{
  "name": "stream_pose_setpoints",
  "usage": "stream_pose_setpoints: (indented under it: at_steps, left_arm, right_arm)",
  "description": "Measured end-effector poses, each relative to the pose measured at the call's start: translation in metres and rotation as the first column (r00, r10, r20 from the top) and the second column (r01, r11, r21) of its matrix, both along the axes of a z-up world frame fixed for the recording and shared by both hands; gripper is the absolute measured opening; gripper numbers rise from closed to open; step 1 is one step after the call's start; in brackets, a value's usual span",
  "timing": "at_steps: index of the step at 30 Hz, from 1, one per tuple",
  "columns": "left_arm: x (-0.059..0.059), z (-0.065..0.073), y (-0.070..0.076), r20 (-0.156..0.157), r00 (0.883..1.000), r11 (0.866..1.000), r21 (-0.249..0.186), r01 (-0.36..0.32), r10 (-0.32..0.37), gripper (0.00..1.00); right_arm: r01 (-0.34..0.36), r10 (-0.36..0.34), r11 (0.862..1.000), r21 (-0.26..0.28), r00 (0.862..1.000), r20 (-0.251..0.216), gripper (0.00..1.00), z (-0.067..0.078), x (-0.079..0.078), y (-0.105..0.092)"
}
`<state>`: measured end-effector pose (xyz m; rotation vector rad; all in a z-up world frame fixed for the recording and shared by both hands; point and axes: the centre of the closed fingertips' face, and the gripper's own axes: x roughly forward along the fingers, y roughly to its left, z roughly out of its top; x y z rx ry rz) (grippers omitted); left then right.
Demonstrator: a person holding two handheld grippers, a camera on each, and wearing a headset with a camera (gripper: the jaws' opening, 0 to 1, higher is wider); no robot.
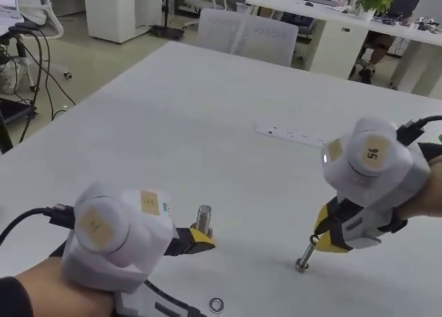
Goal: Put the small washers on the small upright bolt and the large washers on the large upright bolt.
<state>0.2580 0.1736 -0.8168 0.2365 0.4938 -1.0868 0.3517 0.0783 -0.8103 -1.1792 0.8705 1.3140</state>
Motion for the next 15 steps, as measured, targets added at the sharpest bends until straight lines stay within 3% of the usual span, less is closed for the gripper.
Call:
stream_pose_setpoints:
  at_steps: [15]
  left_arm:
    - [0.001,-0.001,0.000,-0.003,1.000,1.000,0.000,-0.001,0.001,0.72]
  right_arm:
    - [0.005,-0.005,1.000,-0.003,1.000,-0.021,0.14,-0.011,0.000,0.001]
